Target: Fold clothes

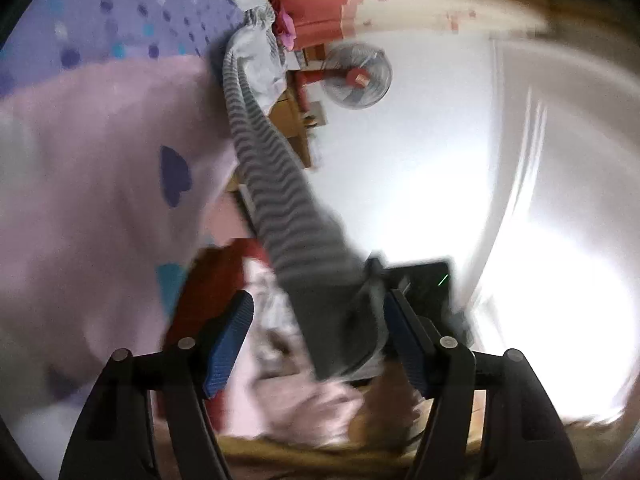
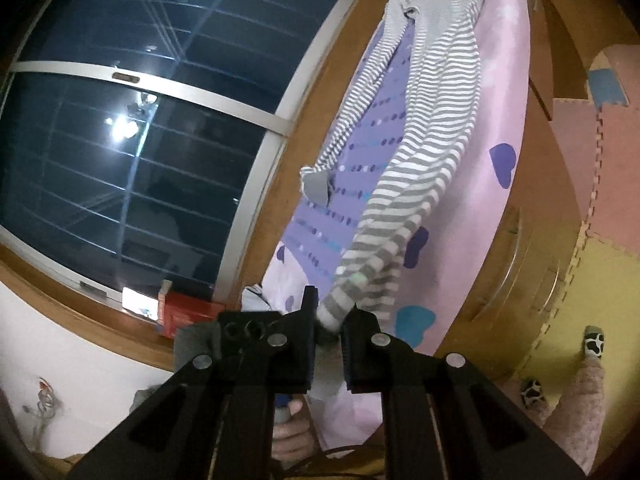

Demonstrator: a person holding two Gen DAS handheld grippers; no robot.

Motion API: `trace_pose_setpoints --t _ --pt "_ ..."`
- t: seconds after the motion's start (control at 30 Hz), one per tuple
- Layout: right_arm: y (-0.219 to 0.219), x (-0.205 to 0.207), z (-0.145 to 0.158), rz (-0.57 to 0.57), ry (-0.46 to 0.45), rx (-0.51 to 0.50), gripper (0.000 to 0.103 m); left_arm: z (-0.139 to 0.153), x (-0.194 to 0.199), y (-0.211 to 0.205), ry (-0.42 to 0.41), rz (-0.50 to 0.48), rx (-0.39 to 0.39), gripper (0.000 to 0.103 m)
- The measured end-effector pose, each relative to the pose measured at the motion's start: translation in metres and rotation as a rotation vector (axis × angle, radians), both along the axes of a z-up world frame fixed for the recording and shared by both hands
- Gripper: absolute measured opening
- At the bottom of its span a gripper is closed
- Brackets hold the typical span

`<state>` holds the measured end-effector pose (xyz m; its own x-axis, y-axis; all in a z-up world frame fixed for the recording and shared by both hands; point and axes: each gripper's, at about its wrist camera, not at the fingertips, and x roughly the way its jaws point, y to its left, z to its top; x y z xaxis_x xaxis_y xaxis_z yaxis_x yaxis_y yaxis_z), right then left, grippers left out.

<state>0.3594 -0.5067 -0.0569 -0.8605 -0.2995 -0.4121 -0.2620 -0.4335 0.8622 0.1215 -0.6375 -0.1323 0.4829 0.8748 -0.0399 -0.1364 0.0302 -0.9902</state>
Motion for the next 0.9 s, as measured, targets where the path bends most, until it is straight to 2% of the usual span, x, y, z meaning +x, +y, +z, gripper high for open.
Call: trace_pose_setpoints --t 0.1,0.2,0.23,0.27,0.3,0.33,0.37,0.4,0.5,0.53,0.63,0.67,0.73,0.8,0.9 --pt "0.000 0.004 -0.002 -0.010 0.002 0.003 0.009 -0.012 0.003 0.016 -0.110 -0.025 0.011 0.074" --pt "0.000 0.003 -0.002 -0.019 0.003 0.007 0.009 -0.014 0.012 0.032 -0.123 -0.089 0.016 0.073" --pt "0.000 0.002 -0.001 -0.021 0.003 0.013 0.009 -0.013 0.013 0.035 -0.121 -0.099 0.019 0.071" --pt "0.000 -0.001 0.000 -0.024 -0.002 0.025 0.009 -0.009 0.010 0.038 -0.101 -0.094 0.014 0.062" --pt "0.001 -0.003 0.003 -0.030 -0.009 0.042 0.009 -0.005 0.006 0.041 -0.081 -0.089 0.009 0.045" --pt "0.002 -0.005 0.005 -0.036 -0.017 0.058 0.009 0.009 -0.001 0.040 -0.017 -0.067 0.000 0.033" --pt "0.000 -0.008 0.011 -0.037 -0.009 0.079 0.009 0.024 -0.009 0.039 0.047 -0.045 -0.009 0.028" --pt "-0.004 -0.010 0.020 -0.035 0.013 0.101 0.009 0.039 -0.013 0.035 0.119 -0.028 -0.017 0.019" --pt "-0.017 -0.017 0.047 -0.029 0.080 0.170 0.009 0.105 -0.026 0.019 0.384 -0.014 -0.038 0.018" --pt "-0.022 -0.020 0.056 -0.027 0.102 0.193 0.009 0.127 -0.026 0.012 0.504 -0.016 -0.073 0.018" --pt "-0.048 -0.037 0.067 0.019 0.128 0.249 0.009 0.151 -0.029 0.005 0.745 0.002 -0.212 0.018" --pt "-0.054 -0.046 0.059 0.041 0.113 0.235 0.009 0.148 -0.030 0.000 0.814 0.005 -0.273 0.018" --pt "-0.065 -0.067 0.030 0.085 0.042 0.178 0.009 0.128 -0.033 -0.005 0.864 -0.001 -0.388 0.018" --pt "-0.068 -0.083 -0.010 0.109 -0.080 0.097 0.009 0.102 -0.033 -0.007 0.904 -0.003 -0.506 0.018" --pt "-0.067 -0.089 -0.064 0.090 -0.276 0.007 0.010 0.080 -0.017 -0.013 0.983 -0.005 -0.613 0.019"
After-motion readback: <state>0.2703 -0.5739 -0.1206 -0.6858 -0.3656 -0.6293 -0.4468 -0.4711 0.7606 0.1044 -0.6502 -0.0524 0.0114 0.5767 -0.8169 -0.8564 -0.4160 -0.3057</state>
